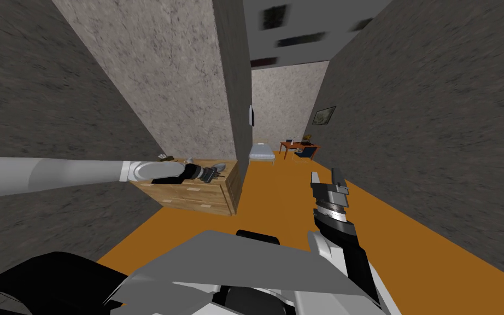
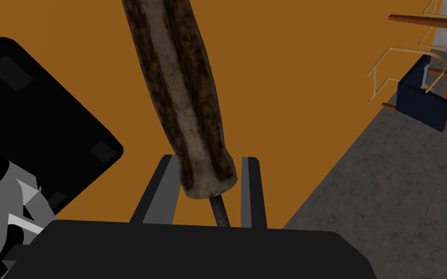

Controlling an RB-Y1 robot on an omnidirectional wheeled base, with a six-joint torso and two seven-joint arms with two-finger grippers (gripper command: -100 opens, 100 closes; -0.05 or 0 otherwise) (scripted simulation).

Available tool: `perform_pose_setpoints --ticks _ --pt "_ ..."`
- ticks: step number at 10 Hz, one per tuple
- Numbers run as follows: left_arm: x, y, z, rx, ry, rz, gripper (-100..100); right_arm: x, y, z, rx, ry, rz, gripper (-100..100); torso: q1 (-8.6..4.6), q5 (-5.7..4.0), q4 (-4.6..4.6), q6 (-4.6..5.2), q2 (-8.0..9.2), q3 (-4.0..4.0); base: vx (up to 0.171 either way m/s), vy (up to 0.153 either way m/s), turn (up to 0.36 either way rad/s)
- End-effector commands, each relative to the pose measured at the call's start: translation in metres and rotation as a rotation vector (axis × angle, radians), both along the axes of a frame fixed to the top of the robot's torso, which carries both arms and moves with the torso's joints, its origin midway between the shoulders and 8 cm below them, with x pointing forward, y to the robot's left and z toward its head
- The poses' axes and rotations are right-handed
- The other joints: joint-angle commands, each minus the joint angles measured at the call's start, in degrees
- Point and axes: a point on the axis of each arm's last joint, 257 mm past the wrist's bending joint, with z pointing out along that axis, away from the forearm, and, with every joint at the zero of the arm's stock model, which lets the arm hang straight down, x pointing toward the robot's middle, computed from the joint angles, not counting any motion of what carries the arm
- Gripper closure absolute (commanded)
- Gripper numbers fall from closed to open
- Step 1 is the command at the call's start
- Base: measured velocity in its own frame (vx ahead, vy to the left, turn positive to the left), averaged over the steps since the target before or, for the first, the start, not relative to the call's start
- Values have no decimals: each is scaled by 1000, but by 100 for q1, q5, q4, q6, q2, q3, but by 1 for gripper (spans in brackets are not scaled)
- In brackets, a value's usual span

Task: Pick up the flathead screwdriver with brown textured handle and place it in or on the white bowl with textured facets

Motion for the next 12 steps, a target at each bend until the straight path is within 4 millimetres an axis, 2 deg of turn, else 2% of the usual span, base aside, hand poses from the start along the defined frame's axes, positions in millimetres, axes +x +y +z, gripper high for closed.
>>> perform_pose_setpoints --ticks 1,6,11,12 --pt "-1 5 -1 62 7 -28 100 0 0 0 0 0 0 0 0 0 0 0 0 0 58 13 -24" --pt "-13 35 0 316 50 -134 100 0 0 0 0 0 0 0 1 0 -4 1 -14 -9 85 19 -38" --pt "-18 59 10 495 82 -194 100 0 0 0 0 0 0 0 10 2 -5 0 -21 -13 88 45 -35" --pt "-20 70 14 556 96 -214 100 0 0 0 0 0 0 0 9 3 -5 0 -18 -12 96 48 -56"
